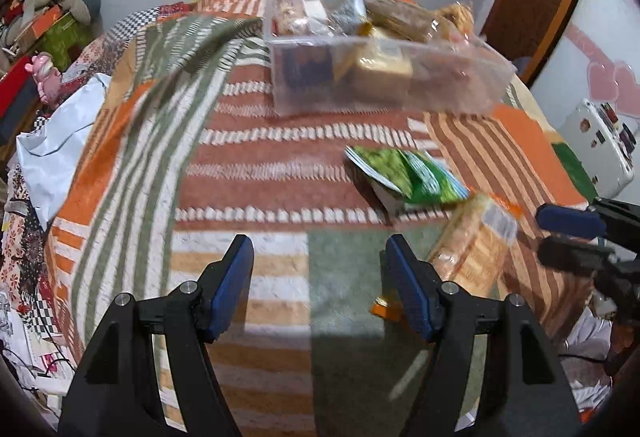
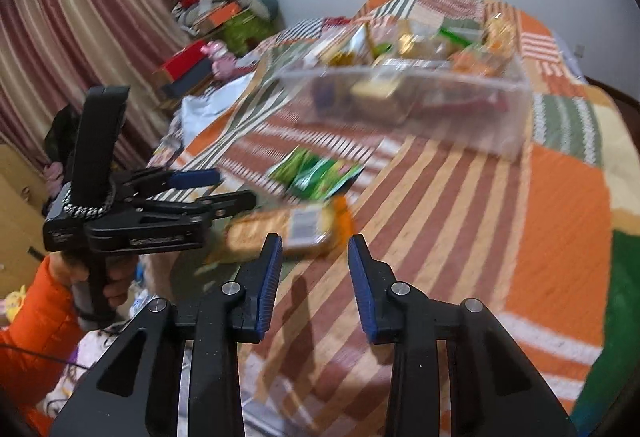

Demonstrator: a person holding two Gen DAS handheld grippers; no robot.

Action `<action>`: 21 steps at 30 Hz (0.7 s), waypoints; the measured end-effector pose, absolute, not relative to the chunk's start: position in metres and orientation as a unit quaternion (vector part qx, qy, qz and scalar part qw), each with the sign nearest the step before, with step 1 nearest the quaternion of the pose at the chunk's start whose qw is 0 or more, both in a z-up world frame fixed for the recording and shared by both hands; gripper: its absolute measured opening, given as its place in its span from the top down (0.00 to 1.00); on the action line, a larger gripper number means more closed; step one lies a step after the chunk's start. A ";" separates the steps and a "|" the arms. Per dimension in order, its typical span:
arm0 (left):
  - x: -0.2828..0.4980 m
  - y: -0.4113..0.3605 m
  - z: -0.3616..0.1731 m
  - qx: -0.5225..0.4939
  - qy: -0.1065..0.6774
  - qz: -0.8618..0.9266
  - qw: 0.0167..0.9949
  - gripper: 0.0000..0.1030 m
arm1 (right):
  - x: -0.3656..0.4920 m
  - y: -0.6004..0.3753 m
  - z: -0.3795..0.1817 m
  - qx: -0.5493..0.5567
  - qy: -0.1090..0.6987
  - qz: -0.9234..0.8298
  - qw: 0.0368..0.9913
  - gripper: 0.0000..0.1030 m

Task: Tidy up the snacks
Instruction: 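Grasp the green pea bag with left tool while right tool grasps orange biscuit bar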

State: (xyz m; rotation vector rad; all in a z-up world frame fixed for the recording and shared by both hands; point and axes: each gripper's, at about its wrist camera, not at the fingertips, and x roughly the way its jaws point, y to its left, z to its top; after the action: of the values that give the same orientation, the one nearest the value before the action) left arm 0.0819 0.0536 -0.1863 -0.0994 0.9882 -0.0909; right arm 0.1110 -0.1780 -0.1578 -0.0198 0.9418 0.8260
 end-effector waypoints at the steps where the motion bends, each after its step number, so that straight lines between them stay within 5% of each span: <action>1: 0.080 0.050 -0.187 -0.045 0.473 -0.047 0.879 0.33 | 0.108 -0.177 -0.160 -0.011 0.443 0.388 0.808 0.70; 12: 0.081 -0.001 -0.183 -0.039 0.466 -0.116 0.876 0.33 | 0.127 -0.184 -0.163 0.014 0.455 0.355 0.816 0.69; 16: 0.079 -0.003 -0.181 -0.033 0.461 -0.110 0.880 0.34 | 0.132 -0.183 -0.163 0.008 0.454 0.340 0.824 0.46; 21: 0.077 0.021 -0.176 -0.042 0.458 -0.082 0.884 0.33 | 0.136 -0.175 -0.164 -0.001 0.448 0.338 0.827 0.42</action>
State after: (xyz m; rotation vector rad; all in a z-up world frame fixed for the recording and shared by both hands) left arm 0.0772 0.0208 -0.1765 -0.0884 0.9527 -0.1716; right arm 0.1360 -0.1745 -0.1640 -0.0027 0.9522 0.7187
